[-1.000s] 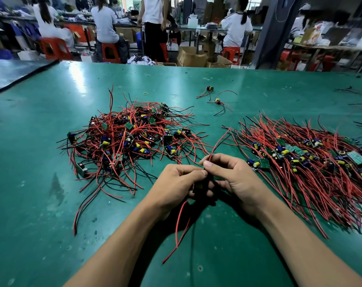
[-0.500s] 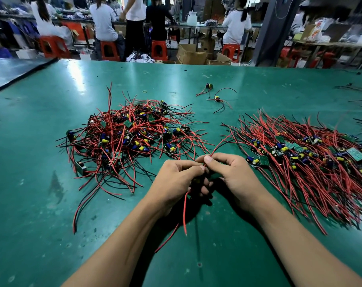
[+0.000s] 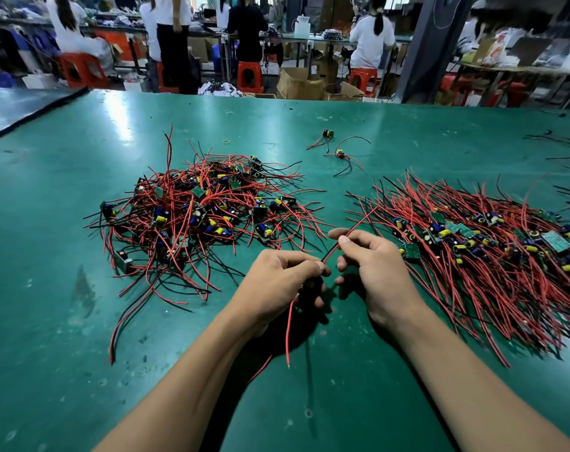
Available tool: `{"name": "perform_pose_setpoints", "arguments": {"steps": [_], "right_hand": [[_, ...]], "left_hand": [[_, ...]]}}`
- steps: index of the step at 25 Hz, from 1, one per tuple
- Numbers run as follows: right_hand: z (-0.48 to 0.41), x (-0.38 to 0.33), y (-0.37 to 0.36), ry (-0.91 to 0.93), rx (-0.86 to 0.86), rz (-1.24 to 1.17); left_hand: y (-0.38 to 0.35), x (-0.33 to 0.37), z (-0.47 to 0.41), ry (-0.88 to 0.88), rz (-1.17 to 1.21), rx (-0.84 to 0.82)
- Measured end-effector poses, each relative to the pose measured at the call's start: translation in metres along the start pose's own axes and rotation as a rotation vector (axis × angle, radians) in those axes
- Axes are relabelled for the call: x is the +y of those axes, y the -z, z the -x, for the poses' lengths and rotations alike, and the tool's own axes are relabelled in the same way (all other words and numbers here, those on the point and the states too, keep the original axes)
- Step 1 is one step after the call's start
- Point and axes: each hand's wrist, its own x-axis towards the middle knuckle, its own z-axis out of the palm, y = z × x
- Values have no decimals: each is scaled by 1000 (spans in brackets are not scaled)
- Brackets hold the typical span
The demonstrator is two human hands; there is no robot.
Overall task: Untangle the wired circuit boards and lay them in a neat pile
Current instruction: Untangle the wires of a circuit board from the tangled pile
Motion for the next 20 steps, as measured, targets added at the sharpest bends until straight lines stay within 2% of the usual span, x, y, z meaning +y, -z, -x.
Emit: {"name": "perform_pose_setpoints", "arguments": {"steps": [5, 11, 20], "right_hand": [[-8, 1, 9, 47, 90, 26], [-8, 0, 12, 71, 64, -14], [-14, 0, 18, 128, 249, -49]], "left_hand": [[0, 0, -1, 7, -16, -38], [0, 2, 0, 13, 0, -43], [0, 2, 1, 15, -18, -56]]}}
